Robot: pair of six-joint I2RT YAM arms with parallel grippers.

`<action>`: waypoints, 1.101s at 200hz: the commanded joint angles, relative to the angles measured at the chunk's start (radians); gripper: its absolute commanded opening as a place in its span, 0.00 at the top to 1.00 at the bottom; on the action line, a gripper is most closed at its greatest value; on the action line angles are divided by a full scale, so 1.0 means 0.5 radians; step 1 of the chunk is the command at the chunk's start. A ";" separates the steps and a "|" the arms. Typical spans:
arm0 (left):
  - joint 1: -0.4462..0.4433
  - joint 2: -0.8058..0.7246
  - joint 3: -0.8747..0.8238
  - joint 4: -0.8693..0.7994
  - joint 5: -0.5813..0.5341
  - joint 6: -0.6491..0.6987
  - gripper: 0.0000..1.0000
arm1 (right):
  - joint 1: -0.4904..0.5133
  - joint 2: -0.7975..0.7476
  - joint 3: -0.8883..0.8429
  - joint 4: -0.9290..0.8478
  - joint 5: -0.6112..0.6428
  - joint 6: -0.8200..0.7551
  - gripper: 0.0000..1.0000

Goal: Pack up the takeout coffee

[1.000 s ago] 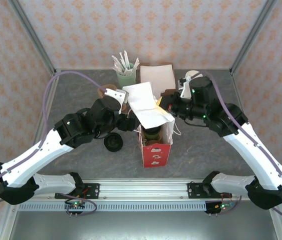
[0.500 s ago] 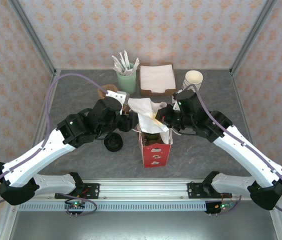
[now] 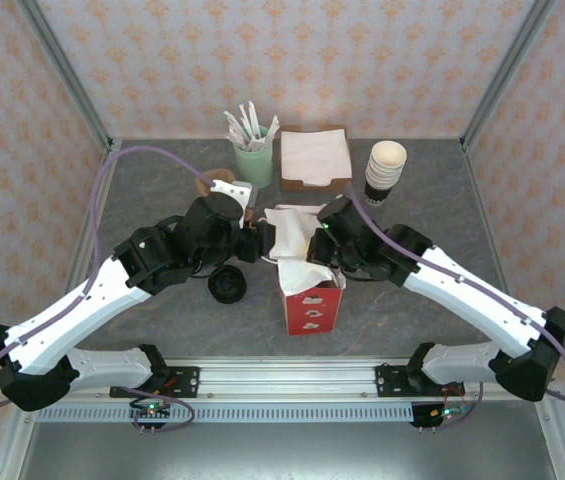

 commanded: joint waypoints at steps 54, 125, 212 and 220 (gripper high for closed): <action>0.036 -0.032 -0.030 0.013 0.009 0.004 0.48 | 0.089 0.126 0.008 -0.062 0.399 -0.066 1.00; 0.046 -0.037 -0.024 0.003 0.007 0.008 0.48 | 0.096 -0.022 0.223 -0.063 0.348 -0.104 0.73; 0.051 -0.080 -0.052 -0.016 -0.022 0.004 0.48 | 0.096 0.021 0.188 0.246 0.008 -0.051 0.78; 0.054 -0.084 -0.052 -0.021 -0.028 0.004 0.48 | 0.098 0.036 0.161 0.281 -0.038 -0.032 0.79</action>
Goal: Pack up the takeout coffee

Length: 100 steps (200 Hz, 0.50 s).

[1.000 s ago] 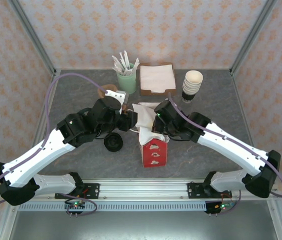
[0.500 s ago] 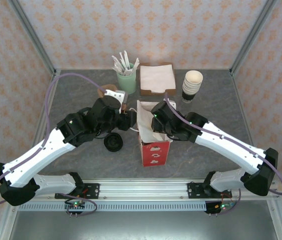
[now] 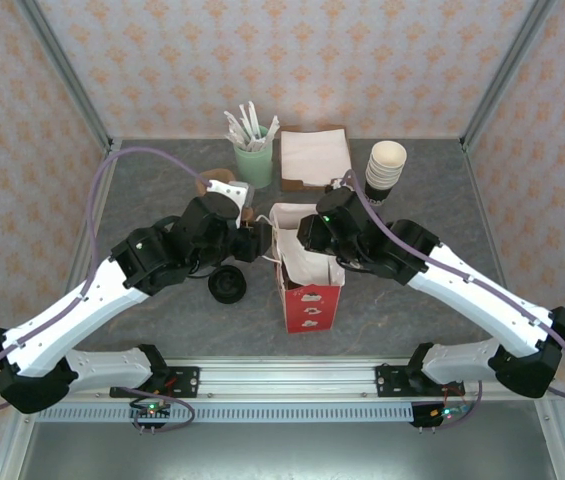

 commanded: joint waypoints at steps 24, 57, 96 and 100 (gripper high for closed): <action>0.026 -0.066 -0.030 -0.023 -0.043 0.004 0.48 | 0.013 0.102 -0.151 0.231 -0.251 0.080 0.80; 0.028 -0.076 -0.036 -0.025 -0.048 0.007 0.48 | 0.014 0.152 -0.304 0.310 -0.253 0.119 0.81; 0.034 -0.077 -0.046 -0.028 -0.048 0.007 0.48 | 0.014 0.311 -0.344 0.297 -0.247 0.098 0.81; 0.034 -0.077 -0.045 -0.029 -0.049 0.007 0.48 | 0.014 0.327 -0.344 0.296 -0.239 0.095 0.81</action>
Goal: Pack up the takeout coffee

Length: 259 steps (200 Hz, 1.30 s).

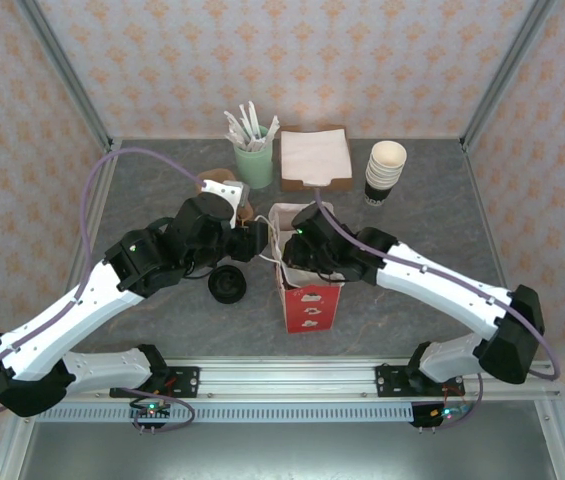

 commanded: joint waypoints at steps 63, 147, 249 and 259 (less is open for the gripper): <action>0.024 -0.051 -0.033 -0.044 -0.048 0.009 0.48 | 0.014 0.175 0.087 -0.144 0.252 0.003 0.82; 0.032 -0.097 0.045 -0.034 -0.186 0.047 0.37 | 0.014 -0.011 0.543 -0.269 0.400 -0.238 0.78; 0.164 -0.241 0.187 0.116 -0.783 0.461 0.13 | -0.226 -0.355 0.700 -0.373 0.997 -0.675 0.57; 0.215 -0.275 0.130 0.166 -0.854 0.501 0.11 | -0.269 -0.465 0.631 -0.361 1.075 -0.696 0.54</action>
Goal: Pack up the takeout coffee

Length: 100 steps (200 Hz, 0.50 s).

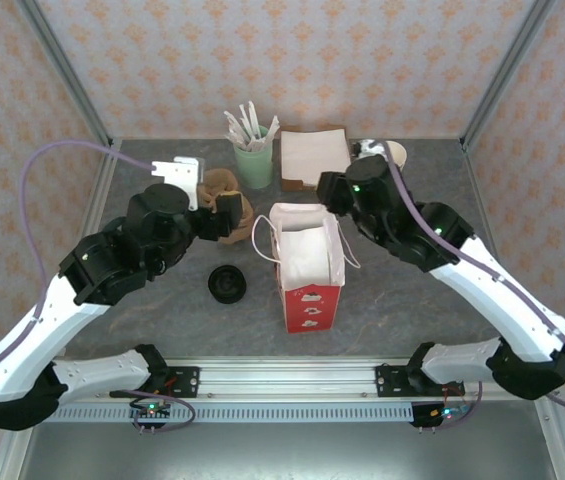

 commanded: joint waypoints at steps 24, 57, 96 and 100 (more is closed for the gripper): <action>0.262 -0.161 -0.297 0.323 -0.372 0.268 0.03 | -0.200 -0.360 -0.348 0.020 0.446 -0.184 0.46; 0.496 -0.241 -0.652 0.550 -0.417 0.318 0.00 | -0.508 -0.624 -0.747 0.173 0.478 -0.216 0.36; 0.844 -0.451 -1.232 1.006 -0.451 0.266 0.00 | -0.850 -0.882 -1.330 0.541 0.580 -0.316 0.15; 0.870 -0.466 -1.299 1.059 -0.456 0.274 0.00 | -0.881 -0.900 -1.399 0.602 0.575 -0.328 0.13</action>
